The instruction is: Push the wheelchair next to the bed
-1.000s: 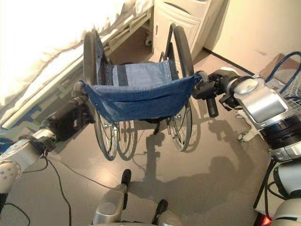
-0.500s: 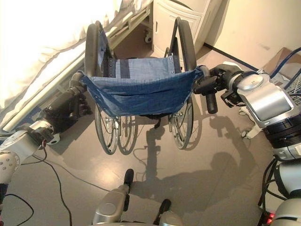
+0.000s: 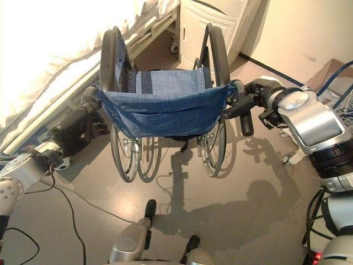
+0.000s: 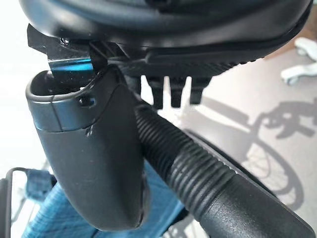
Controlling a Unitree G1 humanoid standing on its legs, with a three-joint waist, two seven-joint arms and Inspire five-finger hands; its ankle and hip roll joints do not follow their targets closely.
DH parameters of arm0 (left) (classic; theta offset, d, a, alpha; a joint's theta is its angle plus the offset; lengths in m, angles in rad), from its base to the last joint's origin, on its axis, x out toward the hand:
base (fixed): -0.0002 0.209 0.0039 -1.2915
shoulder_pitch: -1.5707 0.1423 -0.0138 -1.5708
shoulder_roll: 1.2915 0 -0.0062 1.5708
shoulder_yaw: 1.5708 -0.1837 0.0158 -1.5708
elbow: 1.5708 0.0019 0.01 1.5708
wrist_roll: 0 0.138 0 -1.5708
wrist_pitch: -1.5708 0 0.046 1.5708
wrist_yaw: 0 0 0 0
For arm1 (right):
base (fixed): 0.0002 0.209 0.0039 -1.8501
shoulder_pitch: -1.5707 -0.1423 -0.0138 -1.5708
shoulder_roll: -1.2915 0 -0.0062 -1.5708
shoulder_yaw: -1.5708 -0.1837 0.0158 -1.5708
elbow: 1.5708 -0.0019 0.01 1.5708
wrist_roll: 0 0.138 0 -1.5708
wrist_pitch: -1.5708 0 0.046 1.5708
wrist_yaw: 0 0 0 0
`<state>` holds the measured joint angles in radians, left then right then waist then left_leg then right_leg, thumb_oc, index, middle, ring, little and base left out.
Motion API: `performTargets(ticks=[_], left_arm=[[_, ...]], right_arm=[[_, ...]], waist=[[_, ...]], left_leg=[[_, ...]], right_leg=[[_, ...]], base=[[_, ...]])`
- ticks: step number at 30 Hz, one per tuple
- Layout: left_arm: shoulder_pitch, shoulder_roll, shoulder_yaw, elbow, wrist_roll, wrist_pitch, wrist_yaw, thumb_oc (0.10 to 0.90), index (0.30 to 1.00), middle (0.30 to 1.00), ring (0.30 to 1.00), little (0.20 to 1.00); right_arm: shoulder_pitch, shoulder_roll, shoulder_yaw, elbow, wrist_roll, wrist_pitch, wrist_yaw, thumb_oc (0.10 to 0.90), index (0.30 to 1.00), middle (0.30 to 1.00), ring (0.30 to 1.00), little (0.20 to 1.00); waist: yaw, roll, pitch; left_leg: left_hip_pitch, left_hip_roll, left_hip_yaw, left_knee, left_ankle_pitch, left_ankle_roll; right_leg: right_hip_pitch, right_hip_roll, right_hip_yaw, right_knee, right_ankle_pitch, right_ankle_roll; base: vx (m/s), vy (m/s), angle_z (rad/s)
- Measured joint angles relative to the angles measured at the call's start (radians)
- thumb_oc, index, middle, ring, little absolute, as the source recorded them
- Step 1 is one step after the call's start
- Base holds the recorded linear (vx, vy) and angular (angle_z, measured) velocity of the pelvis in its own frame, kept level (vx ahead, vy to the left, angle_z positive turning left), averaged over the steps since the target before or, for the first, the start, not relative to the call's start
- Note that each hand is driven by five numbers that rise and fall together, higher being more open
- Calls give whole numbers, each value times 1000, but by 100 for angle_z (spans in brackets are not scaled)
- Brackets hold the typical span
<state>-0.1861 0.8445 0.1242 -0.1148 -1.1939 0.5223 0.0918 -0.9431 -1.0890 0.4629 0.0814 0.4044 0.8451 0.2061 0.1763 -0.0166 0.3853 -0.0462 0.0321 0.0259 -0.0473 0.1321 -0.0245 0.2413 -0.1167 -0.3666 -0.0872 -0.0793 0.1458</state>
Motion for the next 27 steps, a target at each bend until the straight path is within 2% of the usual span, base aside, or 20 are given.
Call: performTargets(ticks=[6,10,16,17,18,23,27], left_arm=[[0,0,0,-3,-1,0,2,800,900,900,900,900],[0,1,1,-9,-9,0,4,800,900,900,900,900],[34,1,44,-28,-29,0,7,800,900,900,900,900],[52,1,59,-51,-30,0,7,800,900,900,900,900],[65,1,68,-62,-30,-1,7,800,900,900,900,900],[104,1,117,-68,-38,-1,9,800,900,900,900,900],[119,1,139,-70,-45,-1,13,800,900,900,900,900]], right_arm=[[31,0,-29,-10,20,0,-15,800,900,900,900,900],[90,0,-94,-37,46,0,-34,800,900,900,900,900],[184,2,-181,-93,156,-19,-95,800,900,900,900,900],[273,20,-279,-118,178,-49,-101,800,900,900,900,900],[312,31,-312,-131,195,-69,-109,800,900,900,900,900],[437,45,-434,-212,198,-135,-119,800,900,900,900,900],[517,85,-540,-229,265,-178,-152,800,900,900,900,900]], waist=[[1,-9,0],[3,-16,1],[-3,-32,0],[-4,-36,0],[-5,-38,0],[-35,-38,0],[-46,-38,0]], left_leg=[[3,0,-1,-1,0,0],[4,-1,-3,-5,0,0],[22,0,1,-26,0,0],[26,-1,0,-31,0,0],[30,-1,0,-33,0,0],[37,-3,4,-37,-3,4],[37,-1,7,-37,-4,5]], right_leg=[[3,0,0,0,0,0],[4,0,0,0,0,0],[8,-2,2,0,0,0],[11,-2,5,2,0,0],[12,-3,7,5,0,0],[14,-5,6,9,2,2],[14,-5,6,8,2,2]], base=[[0,0,0],[-8,-5,1],[-26,-5,-2],[-19,0,3],[0,0,0],[-14,1,0],[-18,0,0]])
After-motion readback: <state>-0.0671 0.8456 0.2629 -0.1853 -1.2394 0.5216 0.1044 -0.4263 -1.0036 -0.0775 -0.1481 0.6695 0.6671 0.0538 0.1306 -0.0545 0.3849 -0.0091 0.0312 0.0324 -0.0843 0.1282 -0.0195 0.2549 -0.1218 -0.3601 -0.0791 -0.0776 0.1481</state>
